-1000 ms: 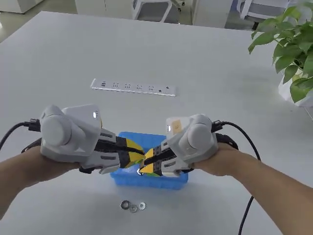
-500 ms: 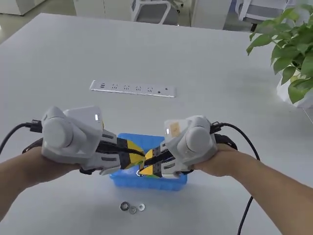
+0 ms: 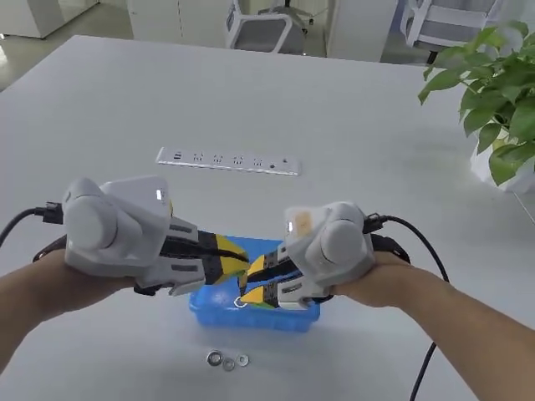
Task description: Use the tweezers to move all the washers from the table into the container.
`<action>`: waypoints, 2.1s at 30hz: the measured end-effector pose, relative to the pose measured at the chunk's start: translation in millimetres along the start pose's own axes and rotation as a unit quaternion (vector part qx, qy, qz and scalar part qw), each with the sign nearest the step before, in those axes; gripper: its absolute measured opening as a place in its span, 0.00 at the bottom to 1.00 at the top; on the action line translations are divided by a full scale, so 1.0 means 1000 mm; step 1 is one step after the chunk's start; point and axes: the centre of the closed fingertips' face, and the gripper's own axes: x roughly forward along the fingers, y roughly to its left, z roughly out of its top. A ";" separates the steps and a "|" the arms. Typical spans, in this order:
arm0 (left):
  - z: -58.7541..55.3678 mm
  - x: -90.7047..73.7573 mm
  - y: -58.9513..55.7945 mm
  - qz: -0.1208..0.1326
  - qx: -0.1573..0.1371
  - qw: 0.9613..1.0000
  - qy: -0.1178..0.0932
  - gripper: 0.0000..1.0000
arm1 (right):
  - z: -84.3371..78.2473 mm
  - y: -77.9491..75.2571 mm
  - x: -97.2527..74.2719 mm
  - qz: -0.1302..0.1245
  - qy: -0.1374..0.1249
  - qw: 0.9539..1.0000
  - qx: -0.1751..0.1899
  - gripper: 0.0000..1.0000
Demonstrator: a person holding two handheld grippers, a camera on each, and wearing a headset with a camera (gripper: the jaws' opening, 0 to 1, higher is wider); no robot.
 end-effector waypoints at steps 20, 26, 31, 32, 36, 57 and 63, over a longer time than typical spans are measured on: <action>0.020 -0.013 -0.023 -0.012 0.004 1.000 -0.001 0.05 | -0.005 0.009 -0.044 -0.063 0.004 0.995 0.081 0.39; 0.023 -0.018 -0.028 -0.015 0.008 1.000 -0.002 0.05 | -0.009 0.015 -0.055 -0.088 0.002 0.991 0.105 0.47; 0.025 -0.023 -0.030 -0.015 0.010 1.000 -0.003 0.05 | -0.013 0.020 -0.062 -0.106 0.000 0.986 0.126 0.52; 0.025 -0.023 -0.030 -0.015 0.009 1.000 -0.003 0.05 | -0.014 0.021 -0.063 -0.109 -0.001 0.986 0.129 0.53; 0.026 -0.025 -0.034 -0.020 0.009 1.000 -0.005 0.05 | -0.017 0.025 -0.069 -0.125 -0.002 0.981 0.146 0.58; 0.022 -0.023 -0.051 -0.048 0.010 0.999 -0.007 0.05 | -0.024 0.041 -0.075 -0.158 -0.008 0.970 0.183 0.78; 0.018 -0.021 -0.056 -0.053 0.009 0.999 -0.008 0.05 | -0.025 0.047 -0.074 -0.159 -0.008 0.969 0.190 0.79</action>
